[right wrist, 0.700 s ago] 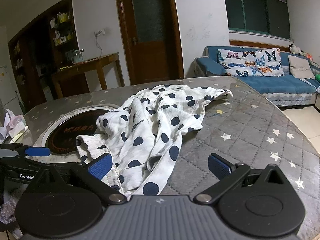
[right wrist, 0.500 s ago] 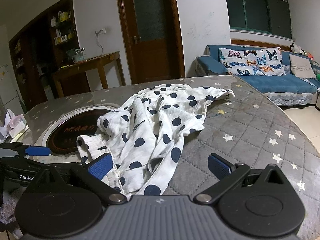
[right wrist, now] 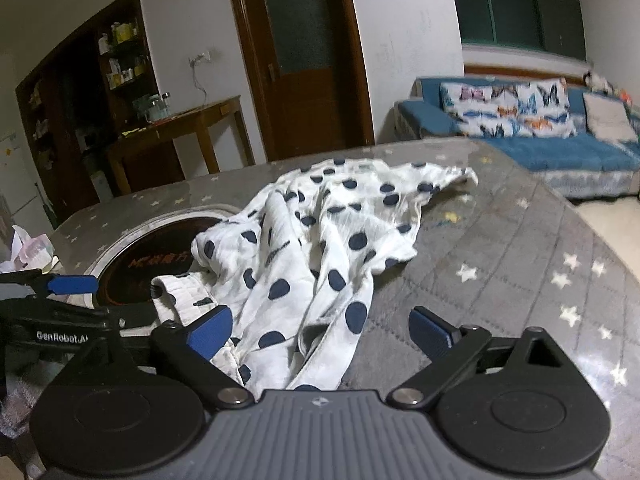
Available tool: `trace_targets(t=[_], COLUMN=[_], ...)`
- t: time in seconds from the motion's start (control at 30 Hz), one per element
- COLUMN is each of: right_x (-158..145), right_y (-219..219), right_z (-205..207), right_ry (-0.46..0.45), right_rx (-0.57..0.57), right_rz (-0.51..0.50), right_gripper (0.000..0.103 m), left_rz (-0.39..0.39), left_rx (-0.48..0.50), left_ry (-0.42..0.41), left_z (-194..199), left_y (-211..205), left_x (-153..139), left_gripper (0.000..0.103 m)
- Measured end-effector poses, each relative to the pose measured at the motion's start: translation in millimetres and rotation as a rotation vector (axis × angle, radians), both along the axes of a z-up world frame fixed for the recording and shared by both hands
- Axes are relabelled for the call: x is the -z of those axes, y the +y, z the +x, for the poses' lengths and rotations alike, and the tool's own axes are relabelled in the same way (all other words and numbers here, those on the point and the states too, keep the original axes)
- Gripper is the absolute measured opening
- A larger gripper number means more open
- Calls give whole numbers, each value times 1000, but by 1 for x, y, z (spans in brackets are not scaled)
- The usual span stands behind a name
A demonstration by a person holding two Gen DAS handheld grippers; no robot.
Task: Fold clothes
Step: 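Move both grippers toward the crumpled polka-dot trousers at the waistband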
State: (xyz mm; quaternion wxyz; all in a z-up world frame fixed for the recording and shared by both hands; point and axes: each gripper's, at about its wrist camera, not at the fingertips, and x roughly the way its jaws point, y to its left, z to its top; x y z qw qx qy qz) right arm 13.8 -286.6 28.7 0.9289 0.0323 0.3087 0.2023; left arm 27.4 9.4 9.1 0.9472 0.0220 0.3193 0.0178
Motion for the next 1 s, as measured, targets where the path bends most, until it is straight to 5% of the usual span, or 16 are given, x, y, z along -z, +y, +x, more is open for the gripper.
trace_targets(t=[0.57,1.0], right_x=[19,25], right_y=[2,0], right_z=[35,45], right_ry=[105,150], right_rx=[-7,-30], right_rz=[12,35], right_gripper=[82,61], left_rz=[-20,-26], left_rx=[-16,56], left_ry=[60,125], left_z=[55,78], left_y=[17,14], left_x=[2,16], left_gripper=[100,75])
